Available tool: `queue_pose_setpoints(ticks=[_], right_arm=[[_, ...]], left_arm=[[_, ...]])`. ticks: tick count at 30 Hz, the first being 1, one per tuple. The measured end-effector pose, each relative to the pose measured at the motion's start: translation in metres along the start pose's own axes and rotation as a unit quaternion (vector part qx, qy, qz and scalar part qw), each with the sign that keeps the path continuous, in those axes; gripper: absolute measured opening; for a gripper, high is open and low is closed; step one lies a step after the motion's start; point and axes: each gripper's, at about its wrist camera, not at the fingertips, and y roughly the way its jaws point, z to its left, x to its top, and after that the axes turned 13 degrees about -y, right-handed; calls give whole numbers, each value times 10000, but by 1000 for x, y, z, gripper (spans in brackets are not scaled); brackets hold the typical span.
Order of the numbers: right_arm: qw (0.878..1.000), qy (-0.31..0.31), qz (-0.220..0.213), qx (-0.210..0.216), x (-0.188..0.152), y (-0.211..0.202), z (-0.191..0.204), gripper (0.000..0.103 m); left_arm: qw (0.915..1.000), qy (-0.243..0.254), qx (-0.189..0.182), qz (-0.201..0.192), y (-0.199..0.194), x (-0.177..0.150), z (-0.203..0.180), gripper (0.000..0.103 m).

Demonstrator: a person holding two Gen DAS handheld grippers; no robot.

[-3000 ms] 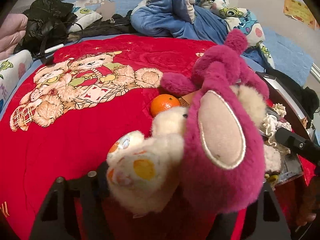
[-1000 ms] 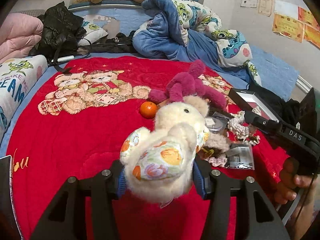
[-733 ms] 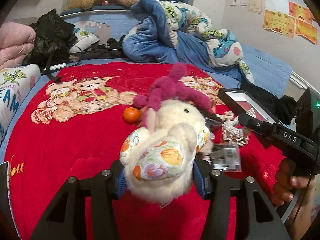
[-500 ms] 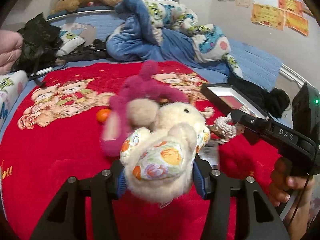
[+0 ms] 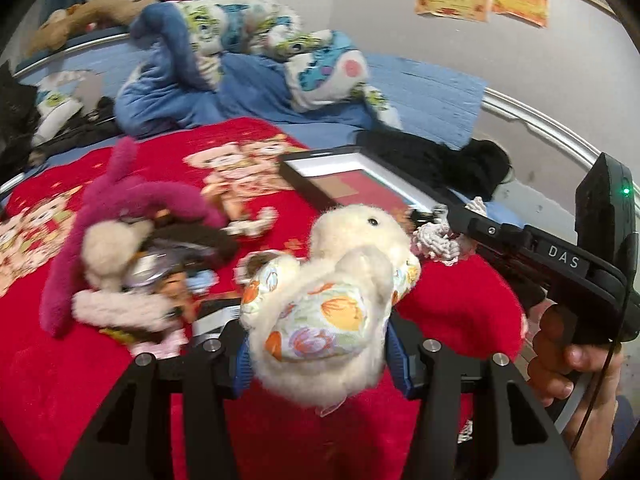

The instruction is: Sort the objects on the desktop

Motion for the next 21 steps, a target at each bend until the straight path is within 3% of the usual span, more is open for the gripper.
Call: queue_pose_setpoints(ticks=[10,21], right_arm=[[9982,249,-227,-492,-10,-62,-55,13],[9971,365,-347,-579,-10,-84,-69,13]], left_arm=[[9987,185,-405,246,20,-16,-49,55],[9983,162,-421,359,27,-18,-58,55]])
